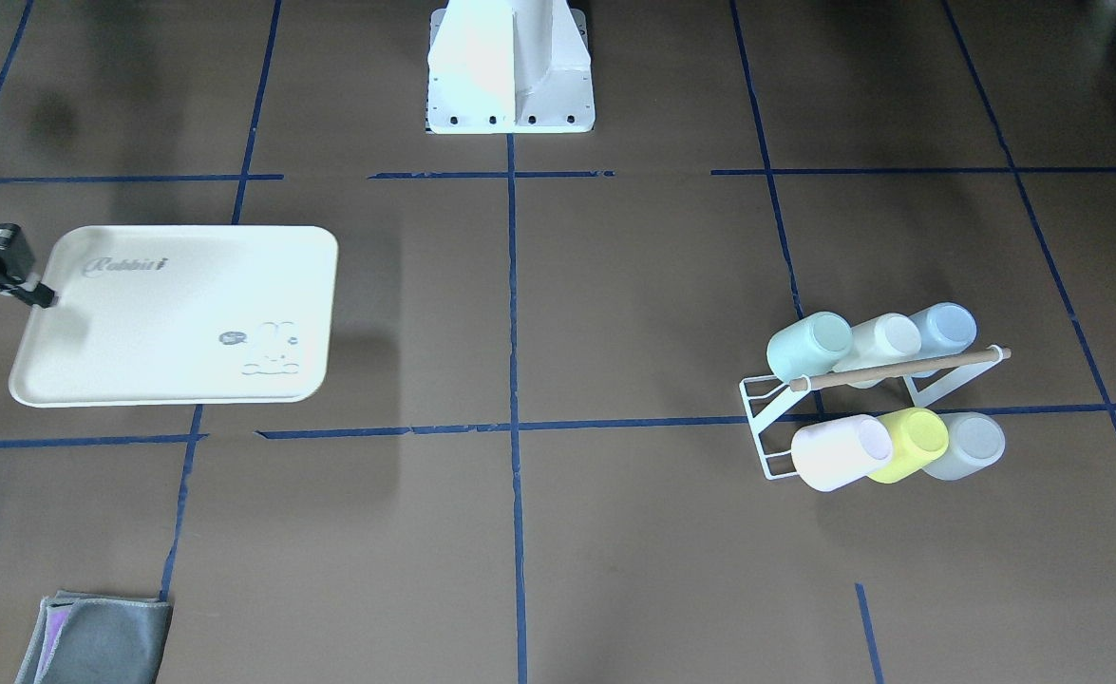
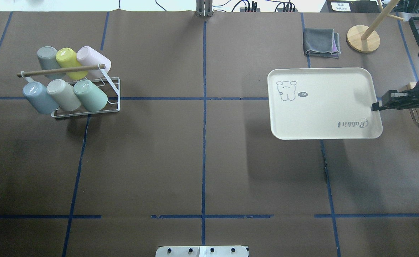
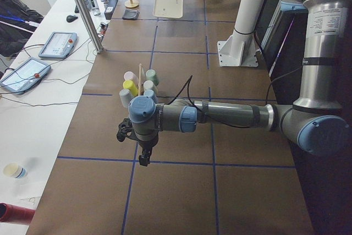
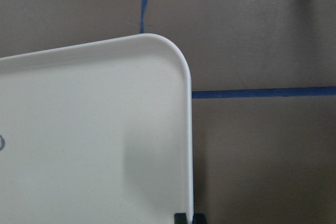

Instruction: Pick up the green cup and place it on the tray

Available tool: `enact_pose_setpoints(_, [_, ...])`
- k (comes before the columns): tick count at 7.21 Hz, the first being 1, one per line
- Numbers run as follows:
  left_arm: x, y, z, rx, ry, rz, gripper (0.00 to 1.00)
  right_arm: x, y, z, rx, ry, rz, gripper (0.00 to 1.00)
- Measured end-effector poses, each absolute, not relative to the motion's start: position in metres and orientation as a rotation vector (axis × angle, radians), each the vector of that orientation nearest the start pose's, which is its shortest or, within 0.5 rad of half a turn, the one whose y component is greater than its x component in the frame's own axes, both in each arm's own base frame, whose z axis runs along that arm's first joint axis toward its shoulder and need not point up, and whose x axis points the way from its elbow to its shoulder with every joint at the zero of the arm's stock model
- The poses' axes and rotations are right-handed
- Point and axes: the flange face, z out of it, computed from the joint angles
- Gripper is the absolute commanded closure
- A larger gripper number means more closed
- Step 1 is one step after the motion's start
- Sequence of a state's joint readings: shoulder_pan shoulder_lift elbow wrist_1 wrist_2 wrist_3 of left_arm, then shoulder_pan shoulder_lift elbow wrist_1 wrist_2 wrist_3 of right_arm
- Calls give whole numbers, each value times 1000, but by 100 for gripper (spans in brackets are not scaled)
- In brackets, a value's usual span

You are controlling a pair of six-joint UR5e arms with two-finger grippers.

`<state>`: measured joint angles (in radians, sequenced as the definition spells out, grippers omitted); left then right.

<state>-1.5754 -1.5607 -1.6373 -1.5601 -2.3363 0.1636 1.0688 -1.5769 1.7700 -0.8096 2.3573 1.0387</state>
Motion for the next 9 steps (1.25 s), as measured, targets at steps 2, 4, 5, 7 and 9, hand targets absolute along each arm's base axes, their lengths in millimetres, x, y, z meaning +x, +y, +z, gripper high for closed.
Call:
enact_pose_setpoints(2, [-67, -490, 634, 105, 760, 168, 0, -288, -463, 407, 97, -1189, 154, 100])
enact_pose_setpoints(4, [-67, -489, 636, 101, 760, 169, 0, -390, -432, 355, 88, -1206, 175, 100])
enact_pose_setpoints(5, [-67, -489, 638, 99, 761, 169, 0, -428, -417, 337, 82, -1187, 174, 100])
enact_pose_setpoints(7, [-67, -489, 640, 96, 761, 167, 0, -468, -399, 325, 75, -1147, 164, 100])
enact_pose_setpoints(9, [-67, -489, 640, 95, 761, 166, 0, -482, -394, 328, 72, -1127, 153, 100])
